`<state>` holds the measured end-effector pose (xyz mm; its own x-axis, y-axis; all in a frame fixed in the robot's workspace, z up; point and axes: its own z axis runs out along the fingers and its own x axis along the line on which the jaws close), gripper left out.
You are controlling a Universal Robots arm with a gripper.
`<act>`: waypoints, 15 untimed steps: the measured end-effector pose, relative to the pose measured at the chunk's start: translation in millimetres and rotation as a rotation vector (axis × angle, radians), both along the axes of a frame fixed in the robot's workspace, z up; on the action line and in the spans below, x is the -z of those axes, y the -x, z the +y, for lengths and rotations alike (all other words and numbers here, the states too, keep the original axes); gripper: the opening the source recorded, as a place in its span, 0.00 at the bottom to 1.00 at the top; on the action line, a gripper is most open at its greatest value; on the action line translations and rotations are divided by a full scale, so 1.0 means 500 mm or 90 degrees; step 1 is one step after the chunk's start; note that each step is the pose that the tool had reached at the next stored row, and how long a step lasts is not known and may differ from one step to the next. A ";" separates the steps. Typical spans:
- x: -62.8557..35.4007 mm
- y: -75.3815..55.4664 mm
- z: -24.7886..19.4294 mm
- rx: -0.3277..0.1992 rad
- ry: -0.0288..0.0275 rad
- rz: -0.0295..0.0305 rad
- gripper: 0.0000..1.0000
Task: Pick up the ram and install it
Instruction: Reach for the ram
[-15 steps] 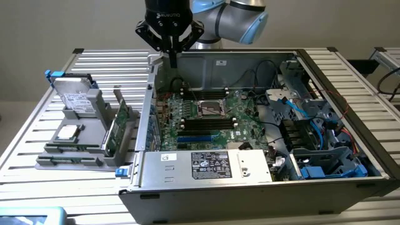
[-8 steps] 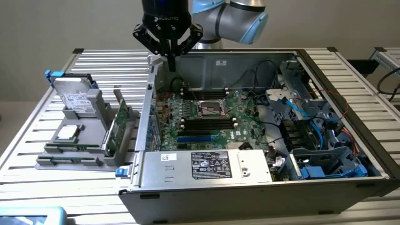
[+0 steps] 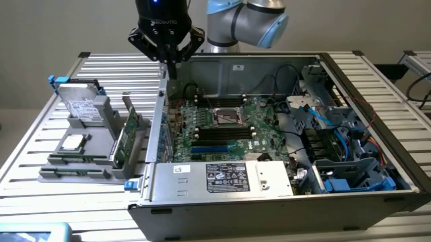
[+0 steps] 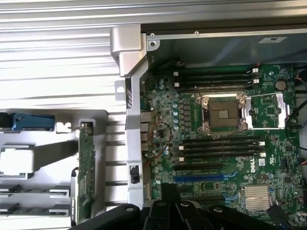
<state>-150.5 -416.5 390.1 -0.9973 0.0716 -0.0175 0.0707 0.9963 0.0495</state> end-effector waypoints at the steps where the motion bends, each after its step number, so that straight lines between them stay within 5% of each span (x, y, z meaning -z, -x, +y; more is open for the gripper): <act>1: 0.000 0.007 -0.0006 0.000 0.0000 0.0003 0.11; 3: 0.002 0.018 -0.0024 0.000 0.0000 0.0033 0.11; 11: 0.015 0.060 -0.0104 0.000 0.0000 0.0258 0.11; 15: 0.022 0.080 -0.0214 0.000 -0.0001 0.0342 0.11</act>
<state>-190.3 -427.2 379.3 -0.9968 0.0716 0.0361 0.0732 0.9963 0.0457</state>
